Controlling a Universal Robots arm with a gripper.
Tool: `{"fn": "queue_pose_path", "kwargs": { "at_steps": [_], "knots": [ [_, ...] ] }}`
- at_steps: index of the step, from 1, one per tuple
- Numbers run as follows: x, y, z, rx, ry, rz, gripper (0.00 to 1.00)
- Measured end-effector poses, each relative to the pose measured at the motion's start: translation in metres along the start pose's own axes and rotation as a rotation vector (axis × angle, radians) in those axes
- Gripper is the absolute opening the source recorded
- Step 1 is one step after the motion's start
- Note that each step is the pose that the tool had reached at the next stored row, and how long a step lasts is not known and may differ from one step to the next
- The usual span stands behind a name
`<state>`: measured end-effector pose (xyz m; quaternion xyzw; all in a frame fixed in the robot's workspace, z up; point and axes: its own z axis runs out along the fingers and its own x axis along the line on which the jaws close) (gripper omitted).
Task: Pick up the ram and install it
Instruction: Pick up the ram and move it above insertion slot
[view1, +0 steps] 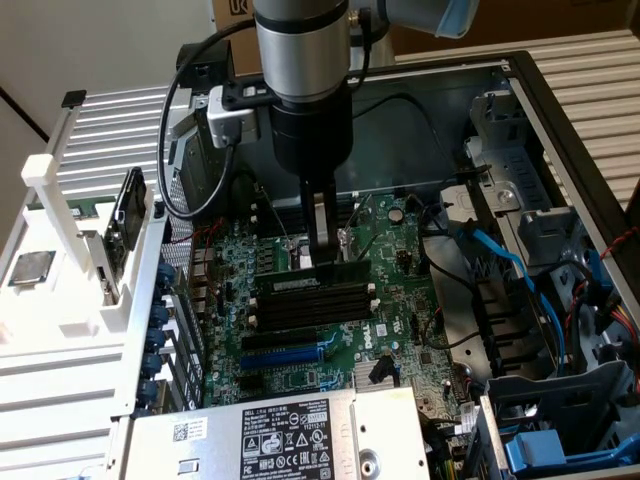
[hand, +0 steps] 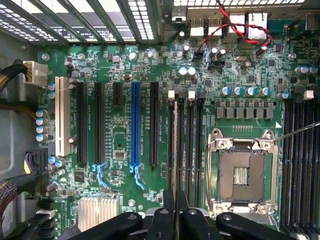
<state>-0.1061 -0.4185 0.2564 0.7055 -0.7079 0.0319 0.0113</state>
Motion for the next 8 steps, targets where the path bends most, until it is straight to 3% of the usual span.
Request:
{"fn": "queue_pose_path", "kwargs": {
  "at_steps": [5,8],
  "knots": [
    [0.0,0.0001,0.0028,-0.0146,-0.0001,-0.013,0.13],
    [0.0002,-0.0001,0.0035,-0.0147,-0.0004,-0.013,0.13]
  ]
}}
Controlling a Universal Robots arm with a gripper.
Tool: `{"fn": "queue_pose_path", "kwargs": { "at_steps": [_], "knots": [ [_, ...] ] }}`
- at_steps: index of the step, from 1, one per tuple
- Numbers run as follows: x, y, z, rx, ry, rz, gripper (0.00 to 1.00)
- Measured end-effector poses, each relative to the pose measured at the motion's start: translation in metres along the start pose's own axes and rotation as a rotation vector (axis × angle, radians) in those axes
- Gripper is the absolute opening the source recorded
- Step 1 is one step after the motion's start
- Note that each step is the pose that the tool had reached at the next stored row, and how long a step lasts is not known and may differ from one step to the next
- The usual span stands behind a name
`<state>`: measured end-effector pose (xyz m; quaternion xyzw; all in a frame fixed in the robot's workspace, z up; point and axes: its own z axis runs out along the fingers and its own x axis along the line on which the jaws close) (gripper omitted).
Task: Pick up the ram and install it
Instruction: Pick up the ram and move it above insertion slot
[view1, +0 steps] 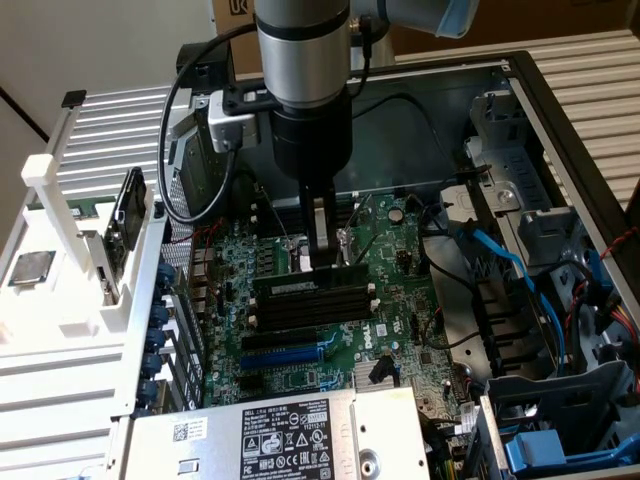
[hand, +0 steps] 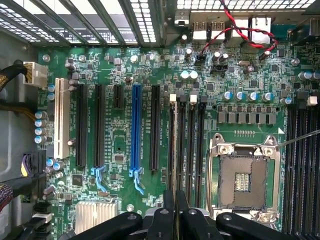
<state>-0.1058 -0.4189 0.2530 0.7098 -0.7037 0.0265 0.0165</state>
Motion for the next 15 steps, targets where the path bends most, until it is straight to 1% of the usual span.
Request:
{"fn": "queue_pose_path", "kwargs": {
  "at_steps": [3,8,15],
  "knots": [
    [0.0002,-0.0011,0.0018,0.0,0.0001,0.001,0.13],
    [0.0,-0.0021,0.0042,-0.0033,0.0003,0.011,0.13],
    [0.0012,-0.0022,0.0057,-0.0039,0.0003,0.01,0.13]
  ]
}}
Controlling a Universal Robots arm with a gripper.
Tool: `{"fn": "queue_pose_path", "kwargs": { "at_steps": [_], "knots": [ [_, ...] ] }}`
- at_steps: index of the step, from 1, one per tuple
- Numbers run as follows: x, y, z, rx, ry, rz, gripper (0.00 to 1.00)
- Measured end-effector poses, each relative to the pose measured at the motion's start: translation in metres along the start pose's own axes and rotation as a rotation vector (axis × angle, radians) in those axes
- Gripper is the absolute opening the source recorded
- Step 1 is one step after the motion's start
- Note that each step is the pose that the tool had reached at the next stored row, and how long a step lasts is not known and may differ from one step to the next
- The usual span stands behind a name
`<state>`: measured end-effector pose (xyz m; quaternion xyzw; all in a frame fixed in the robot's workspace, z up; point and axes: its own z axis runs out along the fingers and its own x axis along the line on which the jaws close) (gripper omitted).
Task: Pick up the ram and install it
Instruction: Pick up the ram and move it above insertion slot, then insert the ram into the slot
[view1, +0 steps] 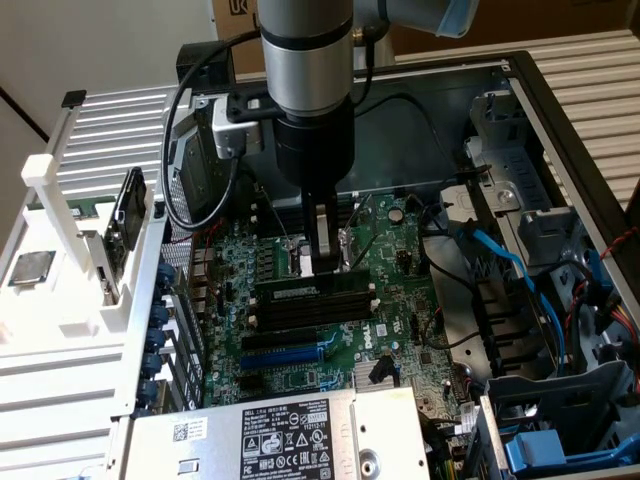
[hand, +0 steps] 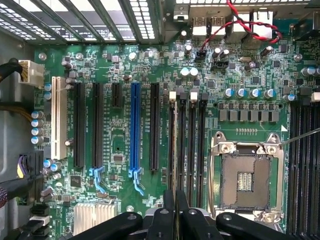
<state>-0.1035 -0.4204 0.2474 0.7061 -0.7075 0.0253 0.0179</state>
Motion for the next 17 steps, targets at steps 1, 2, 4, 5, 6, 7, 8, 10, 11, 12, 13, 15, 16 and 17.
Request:
{"fn": "queue_pose_path", "kwargs": {
  "at_steps": [1,2,4,5,6,7,8,10,11,12,13,15,16,17],
  "knots": [
    [0.0001,0.0001,0.0004,-0.0001,0.0,0.0,0.13],
    [0.0002,0.0001,0.0007,-0.0001,0.0,0.0,0.13],
    [0.0002,0.0001,0.0011,-0.0002,0.0002,0.0,0.13],
    [0.0002,0.0001,0.0014,-0.0001,0.0,0.0,0.13],
    [0.0004,0.0002,0.0014,0.0,0.0,0.0,0.13],
    [0.0005,0.0002,0.0015,0.0,0.0,0.0,0.13],
    [0.0006,0.0002,0.0015,0.0,0.0,0.0,0.13],
    [0.001,0.0,0.0015,0.0,0.0,0.0,0.13],
    [0.001,0.0,0.0015,0.0,0.0001,0.0,0.13],
    [0.001,-0.0001,0.0015,-0.0001,0.0001,0.0,0.13],
    [0.001,-0.0003,0.0015,0.0,0.0,0.0,0.13],
    [0.0013,-0.0004,0.0016,0.0,0.0,0.0,0.13],
    [0.0013,-0.0003,0.0016,0.0,0.0,0.0,0.13],
    [0.0016,-0.0003,0.0018,0.0,-0.0001,0.0,0.13]
  ]
}}
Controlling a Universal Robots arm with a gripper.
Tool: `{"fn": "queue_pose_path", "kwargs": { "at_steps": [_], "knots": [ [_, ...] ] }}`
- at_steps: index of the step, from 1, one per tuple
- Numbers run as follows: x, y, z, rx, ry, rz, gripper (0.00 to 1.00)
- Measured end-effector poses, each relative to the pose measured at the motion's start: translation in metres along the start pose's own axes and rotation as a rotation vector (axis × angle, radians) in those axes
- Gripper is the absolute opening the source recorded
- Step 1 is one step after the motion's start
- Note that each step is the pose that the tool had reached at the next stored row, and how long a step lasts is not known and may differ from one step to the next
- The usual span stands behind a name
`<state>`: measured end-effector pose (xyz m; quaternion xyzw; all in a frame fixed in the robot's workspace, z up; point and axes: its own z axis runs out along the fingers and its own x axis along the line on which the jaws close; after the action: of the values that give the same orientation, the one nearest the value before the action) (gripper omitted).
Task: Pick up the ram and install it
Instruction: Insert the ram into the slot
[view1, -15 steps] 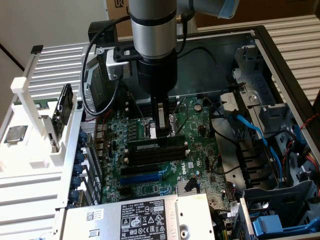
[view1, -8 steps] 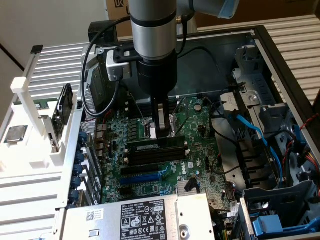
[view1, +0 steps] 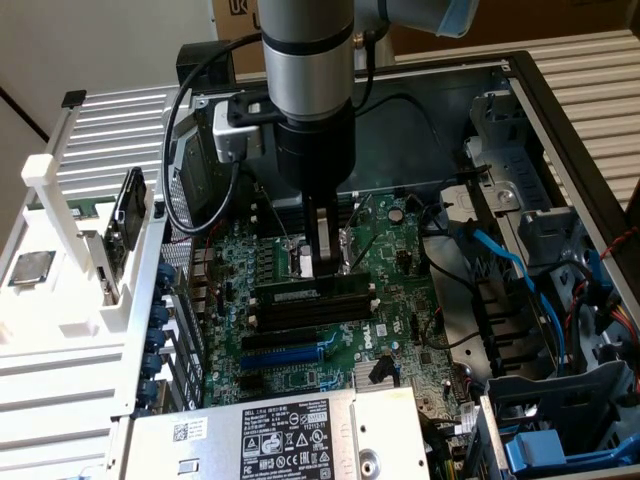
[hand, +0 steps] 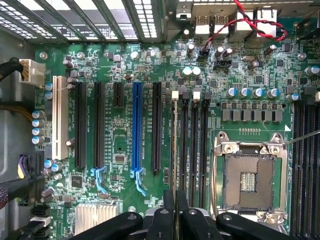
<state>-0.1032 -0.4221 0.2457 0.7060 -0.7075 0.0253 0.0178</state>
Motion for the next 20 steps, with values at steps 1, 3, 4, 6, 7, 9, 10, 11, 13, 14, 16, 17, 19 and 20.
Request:
{"fn": "queue_pose_path", "kwargs": {
  "at_steps": [1,3,4,6,7,9,10,11,13,14,16,17,19,20],
  "knots": [
    [0.0002,0.0,0.0001,0.0006,0.0001,0.0,0.13],
    [0.0002,0.0,0.0001,0.0059,0.0002,0.0,0.13],
    [0.0003,0.0,0.0001,0.0082,0.0002,0.0,0.13],
    [0.0004,0.0006,0.0002,0.0163,0.0,0.001,0.13],
    [0.0003,0.0009,0.0003,0.0191,-0.0001,0.001,0.13],
    [0.0005,0.0012,0.0004,0.0205,-0.0002,0.001,0.13],
    [0.0006,0.0017,0.0004,0.0214,-0.0002,0.001,0.13],
    [0.0009,0.0026,0.0004,0.0236,-0.0002,0.001,0.13],
    [0.001,0.0037,0.0007,0.0281,-0.0002,0.002,0.13],
    [0.001,0.0039,0.0008,0.0294,-0.0002,0.002,0.13],
    [0.001,0.0045,0.0015,0.0339,-0.0003,0.002,0.13],
    [0.001,0.005,0.002,0.0369,-0.0004,0.002,0.13],
    [0.0009,0.0065,0.0037,0.0427,-0.0007,0.003,0.13],
    [0.0012,0.0065,0.0038,0.0427,-0.0008,0.002,0.13]
  ]
}}
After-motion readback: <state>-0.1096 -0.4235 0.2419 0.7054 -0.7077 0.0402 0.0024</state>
